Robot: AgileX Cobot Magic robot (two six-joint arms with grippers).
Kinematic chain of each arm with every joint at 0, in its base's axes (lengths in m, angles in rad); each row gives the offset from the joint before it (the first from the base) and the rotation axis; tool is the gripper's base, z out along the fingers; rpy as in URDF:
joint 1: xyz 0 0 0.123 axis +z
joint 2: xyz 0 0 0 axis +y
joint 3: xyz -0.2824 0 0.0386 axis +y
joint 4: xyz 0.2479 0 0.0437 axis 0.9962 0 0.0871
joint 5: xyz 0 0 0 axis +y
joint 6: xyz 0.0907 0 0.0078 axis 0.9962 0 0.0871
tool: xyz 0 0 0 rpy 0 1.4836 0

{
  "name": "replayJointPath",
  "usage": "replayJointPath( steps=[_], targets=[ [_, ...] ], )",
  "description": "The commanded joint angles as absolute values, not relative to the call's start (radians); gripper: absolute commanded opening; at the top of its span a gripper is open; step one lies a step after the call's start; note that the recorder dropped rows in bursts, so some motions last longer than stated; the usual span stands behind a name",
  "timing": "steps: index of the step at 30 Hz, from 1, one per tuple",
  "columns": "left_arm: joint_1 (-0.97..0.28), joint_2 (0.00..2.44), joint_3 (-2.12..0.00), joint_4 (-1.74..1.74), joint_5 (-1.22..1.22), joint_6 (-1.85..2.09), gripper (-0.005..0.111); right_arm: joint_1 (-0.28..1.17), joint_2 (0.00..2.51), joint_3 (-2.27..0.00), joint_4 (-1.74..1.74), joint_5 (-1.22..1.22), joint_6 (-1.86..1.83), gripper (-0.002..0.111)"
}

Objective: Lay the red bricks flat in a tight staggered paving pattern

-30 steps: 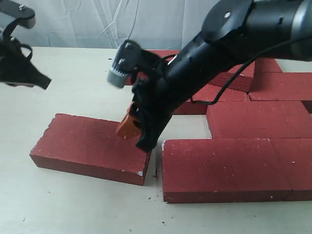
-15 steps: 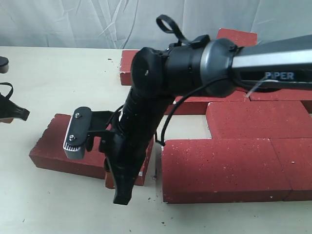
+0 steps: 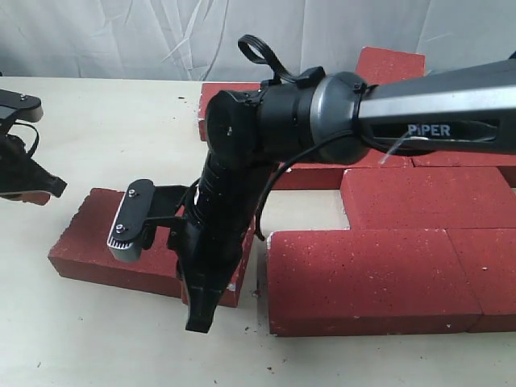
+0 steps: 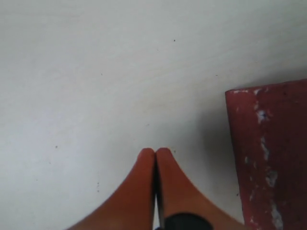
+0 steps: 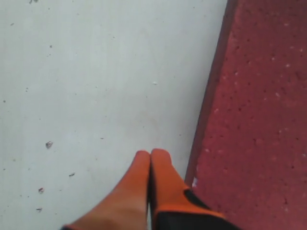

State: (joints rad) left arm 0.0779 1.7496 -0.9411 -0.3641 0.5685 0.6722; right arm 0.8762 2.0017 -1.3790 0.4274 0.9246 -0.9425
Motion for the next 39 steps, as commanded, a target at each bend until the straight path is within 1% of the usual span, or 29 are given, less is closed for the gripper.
replayJointPath(
  steps=[1,7,10,14,19,24,27,29,35,39],
  targets=[
    [0.109,1.786,-0.945,-0.388,0.569,0.676,0.000,0.878,2.000,-1.386,0.423,0.916,-0.944,-0.001],
    [0.111,1.815,-0.945,-0.473,0.564,0.739,0.000,0.878,2.051,-1.411,0.420,0.884,-0.942,-0.001],
    [0.111,1.815,-0.945,-0.535,0.601,0.802,0.000,0.878,2.065,-1.413,0.418,0.886,-0.942,-0.001],
    [0.111,1.815,-0.945,-0.616,0.639,0.900,0.000,0.878,2.088,-1.413,0.346,0.871,-0.940,-0.001],
    [0.111,1.815,-0.945,-0.627,0.650,0.907,0.000,0.878,2.097,-1.413,0.297,0.815,-0.904,-0.001],
    [0.111,1.815,-0.945,-0.657,0.650,0.928,0.000,0.878,2.097,-1.427,0.296,0.831,-0.890,-0.001],
    [0.113,1.815,-0.945,-0.655,0.578,0.926,0.000,0.878,2.097,-1.446,0.298,0.847,-0.856,-0.001],
    [0.127,1.801,-0.945,-0.650,0.549,0.917,0.000,0.878,2.093,-1.462,0.298,0.888,-0.836,-0.001],
    [0.219,1.712,-0.945,-0.627,0.734,0.888,0.000,0.878,2.038,-1.475,0.265,1.001,-0.836,-0.001],
    [0.246,1.710,-0.911,-0.629,0.683,0.869,0.000,0.866,2.000,-1.471,0.268,1.010,-0.836,-0.001]
  ],
)
